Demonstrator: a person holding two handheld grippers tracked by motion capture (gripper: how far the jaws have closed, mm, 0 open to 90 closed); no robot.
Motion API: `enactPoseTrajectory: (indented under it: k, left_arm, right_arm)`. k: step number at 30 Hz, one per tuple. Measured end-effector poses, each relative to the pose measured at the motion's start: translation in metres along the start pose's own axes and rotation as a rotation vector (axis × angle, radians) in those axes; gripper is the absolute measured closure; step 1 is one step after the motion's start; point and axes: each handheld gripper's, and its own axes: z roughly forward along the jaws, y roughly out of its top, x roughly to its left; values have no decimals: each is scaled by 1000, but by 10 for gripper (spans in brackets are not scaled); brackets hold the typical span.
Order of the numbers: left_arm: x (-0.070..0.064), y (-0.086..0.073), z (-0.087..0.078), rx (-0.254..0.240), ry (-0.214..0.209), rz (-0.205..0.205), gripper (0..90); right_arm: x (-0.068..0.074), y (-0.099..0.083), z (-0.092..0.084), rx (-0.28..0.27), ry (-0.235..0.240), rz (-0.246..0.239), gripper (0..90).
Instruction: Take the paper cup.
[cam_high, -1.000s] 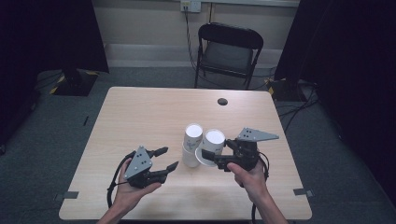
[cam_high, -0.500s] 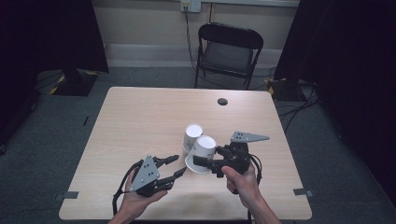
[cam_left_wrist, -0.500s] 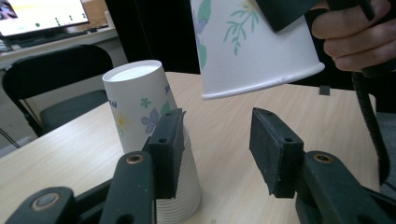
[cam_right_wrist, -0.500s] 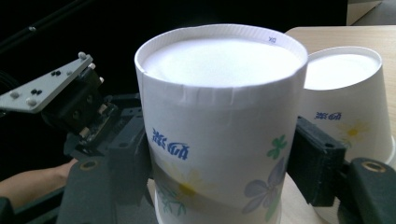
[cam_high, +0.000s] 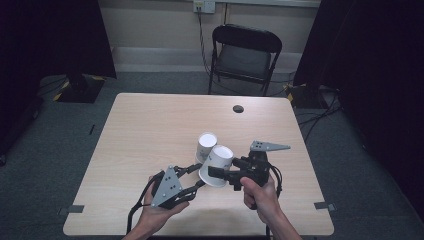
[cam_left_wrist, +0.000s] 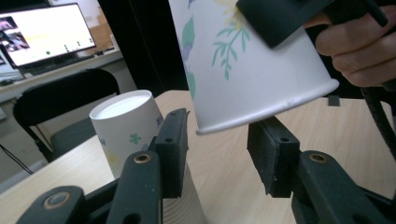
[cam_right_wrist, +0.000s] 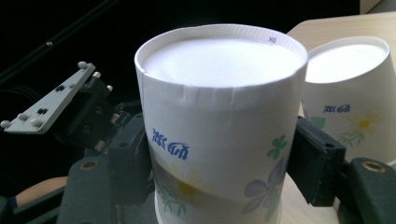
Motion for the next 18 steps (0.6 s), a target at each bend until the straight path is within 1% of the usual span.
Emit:
enactPoseTrajectory:
  k: [1,2,3,4,5,6,7,9,11,12,16,17,18]
  left_arm:
    - [-2,1,-1,2,15,19,592]
    - [-2,1,-1,2,15,19,598]
    - [-3,1,-2,6,23,18,599]
    - [-3,1,-2,7,28,26,607]
    - [-3,1,-3,8,31,26,609]
    - [-3,1,-3,8,31,26,614]
    - [-3,1,-4,11,35,27,617]
    - [-3,1,-4,8,39,27,622]
    - [-4,1,-4,11,43,28,620]
    - [-4,1,-4,13,37,26,615]
    - [-6,1,-3,17,48,36,630]
    - [-5,0,-4,10,54,26,649]
    - [-4,0,-4,13,61,21,656]
  right_arm:
    - [-2,-1,2,6,3,19,315]
    - [-2,-1,2,6,3,19,315]
    - [-3,-3,4,15,24,47,313]
    - [-4,-3,6,21,31,62,314]
    - [-5,-4,6,24,38,75,314]
    - [-5,-4,6,24,38,75,314]
    - [-8,-5,8,22,55,108,315]
    - [-10,-6,9,24,71,138,316]
    - [-13,-7,10,28,83,161,316]
    - [-15,-8,10,31,92,176,317]
    - [-19,-10,11,41,112,215,318]
    - [-20,-10,11,44,116,226,319]
    - [-21,-11,11,44,126,240,319]
